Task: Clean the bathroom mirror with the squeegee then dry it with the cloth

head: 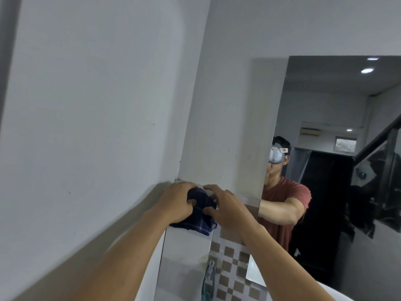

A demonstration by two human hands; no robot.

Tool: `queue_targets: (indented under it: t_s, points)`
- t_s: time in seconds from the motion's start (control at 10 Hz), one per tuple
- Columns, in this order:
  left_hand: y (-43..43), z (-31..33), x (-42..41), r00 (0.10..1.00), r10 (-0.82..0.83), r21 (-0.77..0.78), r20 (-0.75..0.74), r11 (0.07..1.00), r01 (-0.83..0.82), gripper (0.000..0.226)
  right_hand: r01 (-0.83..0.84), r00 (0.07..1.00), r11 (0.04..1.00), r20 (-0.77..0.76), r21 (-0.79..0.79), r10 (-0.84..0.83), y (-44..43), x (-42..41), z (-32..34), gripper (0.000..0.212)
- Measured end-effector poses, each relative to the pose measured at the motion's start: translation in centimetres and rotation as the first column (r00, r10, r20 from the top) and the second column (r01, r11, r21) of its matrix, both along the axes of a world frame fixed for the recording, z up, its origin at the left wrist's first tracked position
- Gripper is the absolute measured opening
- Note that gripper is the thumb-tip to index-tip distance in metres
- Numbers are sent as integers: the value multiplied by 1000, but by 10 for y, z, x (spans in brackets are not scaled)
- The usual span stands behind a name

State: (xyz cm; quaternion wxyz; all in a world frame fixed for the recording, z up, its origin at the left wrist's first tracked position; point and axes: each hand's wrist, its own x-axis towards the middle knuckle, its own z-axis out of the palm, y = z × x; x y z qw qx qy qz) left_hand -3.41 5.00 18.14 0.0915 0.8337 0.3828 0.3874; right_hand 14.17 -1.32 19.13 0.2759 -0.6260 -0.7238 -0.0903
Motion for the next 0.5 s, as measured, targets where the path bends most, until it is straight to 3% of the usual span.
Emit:
queue_targets:
  t_s: [0.1, 0.4, 0.5]
  points:
    - [2, -14, 1, 990, -58, 25, 130, 998, 55, 46, -33, 998, 998, -51, 47, 36, -2, 0, -6, 53]
    - [5, -27, 5, 974, -94, -14, 207, 995, 99, 45, -11, 996, 997, -82, 78, 17, -10, -4, -14, 49]
    - [-1, -30, 5, 972, -7, 65, 235, 998, -9, 44, 6, 999, 995, -52, 104, 0, -21, -9, -15, 48]
